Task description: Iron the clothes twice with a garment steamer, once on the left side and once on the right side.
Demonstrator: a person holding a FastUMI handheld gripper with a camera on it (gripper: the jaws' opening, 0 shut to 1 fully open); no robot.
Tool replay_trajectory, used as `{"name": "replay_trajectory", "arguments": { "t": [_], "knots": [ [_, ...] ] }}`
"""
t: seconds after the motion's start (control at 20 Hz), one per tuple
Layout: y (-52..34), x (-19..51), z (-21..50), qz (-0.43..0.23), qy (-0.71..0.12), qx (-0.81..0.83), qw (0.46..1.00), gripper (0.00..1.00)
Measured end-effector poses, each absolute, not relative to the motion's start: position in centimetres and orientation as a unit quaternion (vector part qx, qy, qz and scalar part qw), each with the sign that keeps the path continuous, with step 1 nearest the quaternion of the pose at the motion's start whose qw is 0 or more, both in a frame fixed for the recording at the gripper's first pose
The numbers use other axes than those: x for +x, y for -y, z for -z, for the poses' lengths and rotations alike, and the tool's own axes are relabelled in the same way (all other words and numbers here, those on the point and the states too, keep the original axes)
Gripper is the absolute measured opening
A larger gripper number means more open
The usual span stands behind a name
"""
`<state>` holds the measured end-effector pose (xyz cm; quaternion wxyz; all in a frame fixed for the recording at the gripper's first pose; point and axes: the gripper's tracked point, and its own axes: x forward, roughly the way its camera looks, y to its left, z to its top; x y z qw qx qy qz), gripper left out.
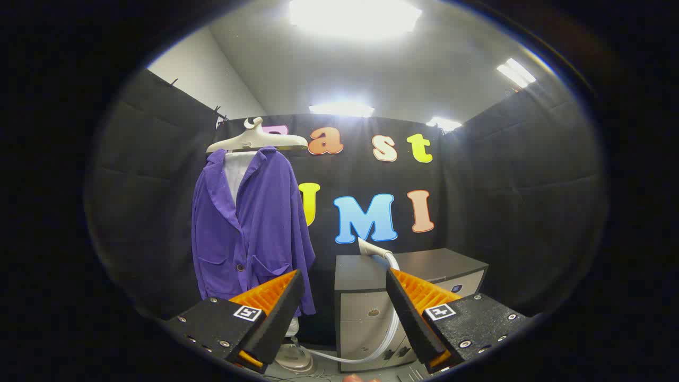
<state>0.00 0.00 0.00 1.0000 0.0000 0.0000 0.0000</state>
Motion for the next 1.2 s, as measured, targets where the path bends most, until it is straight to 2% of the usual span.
{"name": "replay_trajectory", "arguments": {
  "t": [0.6, 1.2],
  "knots": [
    [0.4, 0.0, -0.1, 0.006, -0.002, 0.006, 1.0, 0.95],
    [2.9, 2.4, 0.3, 0.046, -0.023, 0.012, 0.999, 0.95]
  ]
}}
